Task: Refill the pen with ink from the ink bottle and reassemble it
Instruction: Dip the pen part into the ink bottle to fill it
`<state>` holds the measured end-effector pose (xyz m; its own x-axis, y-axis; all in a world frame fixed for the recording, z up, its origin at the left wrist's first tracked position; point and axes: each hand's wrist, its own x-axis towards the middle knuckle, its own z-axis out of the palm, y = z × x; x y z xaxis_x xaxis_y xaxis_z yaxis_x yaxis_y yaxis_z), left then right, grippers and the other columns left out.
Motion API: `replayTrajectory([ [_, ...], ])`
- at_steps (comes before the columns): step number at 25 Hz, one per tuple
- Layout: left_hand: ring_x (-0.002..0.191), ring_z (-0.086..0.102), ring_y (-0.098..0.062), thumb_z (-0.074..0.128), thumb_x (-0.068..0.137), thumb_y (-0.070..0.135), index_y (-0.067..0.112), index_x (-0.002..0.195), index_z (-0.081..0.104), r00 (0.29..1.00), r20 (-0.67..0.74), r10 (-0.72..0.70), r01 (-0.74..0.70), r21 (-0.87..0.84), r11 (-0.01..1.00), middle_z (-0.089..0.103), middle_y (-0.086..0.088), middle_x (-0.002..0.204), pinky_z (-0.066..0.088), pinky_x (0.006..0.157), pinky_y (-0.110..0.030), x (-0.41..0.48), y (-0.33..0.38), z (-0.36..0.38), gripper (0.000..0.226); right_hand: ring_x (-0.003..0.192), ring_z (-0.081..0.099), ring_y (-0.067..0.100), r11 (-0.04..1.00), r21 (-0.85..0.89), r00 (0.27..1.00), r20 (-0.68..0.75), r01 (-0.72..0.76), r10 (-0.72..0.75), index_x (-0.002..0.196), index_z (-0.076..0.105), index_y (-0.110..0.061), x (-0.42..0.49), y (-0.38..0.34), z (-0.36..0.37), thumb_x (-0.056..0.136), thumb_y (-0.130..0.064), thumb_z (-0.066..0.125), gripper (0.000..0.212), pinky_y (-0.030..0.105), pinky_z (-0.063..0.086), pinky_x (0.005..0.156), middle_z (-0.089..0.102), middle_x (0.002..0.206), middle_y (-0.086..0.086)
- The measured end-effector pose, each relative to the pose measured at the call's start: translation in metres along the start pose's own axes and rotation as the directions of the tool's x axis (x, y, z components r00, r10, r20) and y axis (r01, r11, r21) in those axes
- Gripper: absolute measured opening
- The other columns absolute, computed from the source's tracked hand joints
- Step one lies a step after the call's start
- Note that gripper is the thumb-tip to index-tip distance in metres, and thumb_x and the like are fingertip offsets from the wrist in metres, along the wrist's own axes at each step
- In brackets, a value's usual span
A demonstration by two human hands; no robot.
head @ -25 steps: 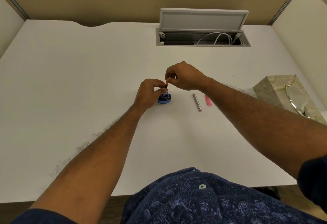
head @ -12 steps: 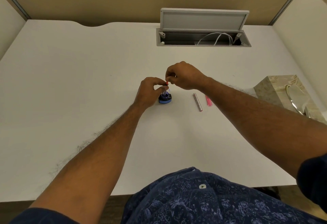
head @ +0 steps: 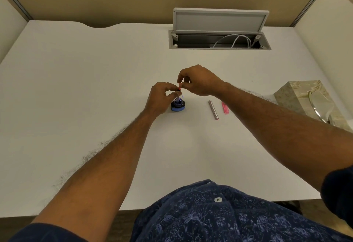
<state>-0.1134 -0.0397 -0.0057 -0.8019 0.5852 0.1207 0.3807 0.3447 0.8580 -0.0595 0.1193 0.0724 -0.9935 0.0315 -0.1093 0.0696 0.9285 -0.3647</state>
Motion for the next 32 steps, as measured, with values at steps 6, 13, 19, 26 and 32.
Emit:
replayTrajectory([
  [6, 0.09, 0.059, 0.0, 0.071, 0.083, 0.023, 0.018, 0.093, 0.077, 1.0, -0.004, -0.005, 0.005, 0.01, 1.0, 0.074, 0.005, 0.097, 0.034, 0.078, 0.001, 0.0007, 0.0003, 0.001, 0.013, 0.081, 0.058, 0.014, 1.0, -0.026, 1.0, -0.007, 0.001, -0.001, 0.107, 0.068, -0.012, -0.0009, -0.0024, -0.0015, 0.094, -0.02, 0.06, 0.017, 0.026, 0.045, 0.073, 0.071, 0.101, 0.008],
  [13, 0.091, 0.061, -0.006, 0.072, 0.082, 0.02, 0.015, 0.093, 0.077, 1.0, 0.008, -0.004, 0.004, 0.013, 1.0, 0.075, 0.0, 0.098, 0.035, 0.08, -0.002, 0.0002, 0.0043, -0.0004, 0.013, 0.08, 0.058, 0.015, 0.998, -0.056, 0.999, -0.034, -0.003, 0.001, 0.102, 0.068, -0.012, -0.0009, 0.0005, -0.0006, 0.094, -0.028, 0.06, 0.02, 0.027, 0.046, 0.072, 0.071, 0.096, 0.008],
  [19, 0.098, 0.065, -0.015, 0.071, 0.084, 0.021, 0.014, 0.097, 0.077, 0.999, 0.028, -0.022, 0.022, -0.012, 1.0, 0.075, -0.001, 0.099, 0.048, 0.088, -0.031, 0.0014, 0.0063, -0.0019, 0.016, 0.076, 0.058, 0.012, 1.0, -0.004, 0.999, -0.039, -0.007, 0.006, 0.107, 0.066, -0.014, -0.0003, 0.0011, 0.002, 0.093, -0.03, 0.061, 0.022, 0.025, 0.042, 0.068, 0.072, 0.096, 0.006],
  [26, 0.098, 0.065, -0.014, 0.071, 0.084, 0.022, 0.014, 0.097, 0.076, 0.998, 0.038, -0.058, 0.059, -0.028, 0.998, 0.075, -0.001, 0.1, 0.049, 0.091, -0.032, 0.0029, 0.0056, 0.0001, 0.016, 0.08, 0.06, 0.014, 1.0, -0.006, 0.999, -0.036, 0.006, -0.007, 0.105, 0.069, -0.011, 0.001, -0.0001, 0.0025, 0.095, -0.02, 0.058, 0.017, 0.026, 0.047, 0.072, 0.072, 0.099, 0.008],
  [32, 0.098, 0.065, -0.015, 0.071, 0.083, 0.02, 0.013, 0.096, 0.077, 0.997, 0.047, -0.062, 0.064, -0.038, 0.997, 0.075, -0.001, 0.1, 0.048, 0.092, -0.032, 0.0024, 0.0054, 0.0006, 0.015, 0.077, 0.062, 0.018, 0.997, -0.081, 0.998, -0.06, -0.006, 0.002, 0.1, 0.069, -0.01, 0.0027, -0.0016, 0.0044, 0.094, -0.026, 0.058, 0.019, 0.031, 0.052, 0.073, 0.072, 0.091, 0.007],
])
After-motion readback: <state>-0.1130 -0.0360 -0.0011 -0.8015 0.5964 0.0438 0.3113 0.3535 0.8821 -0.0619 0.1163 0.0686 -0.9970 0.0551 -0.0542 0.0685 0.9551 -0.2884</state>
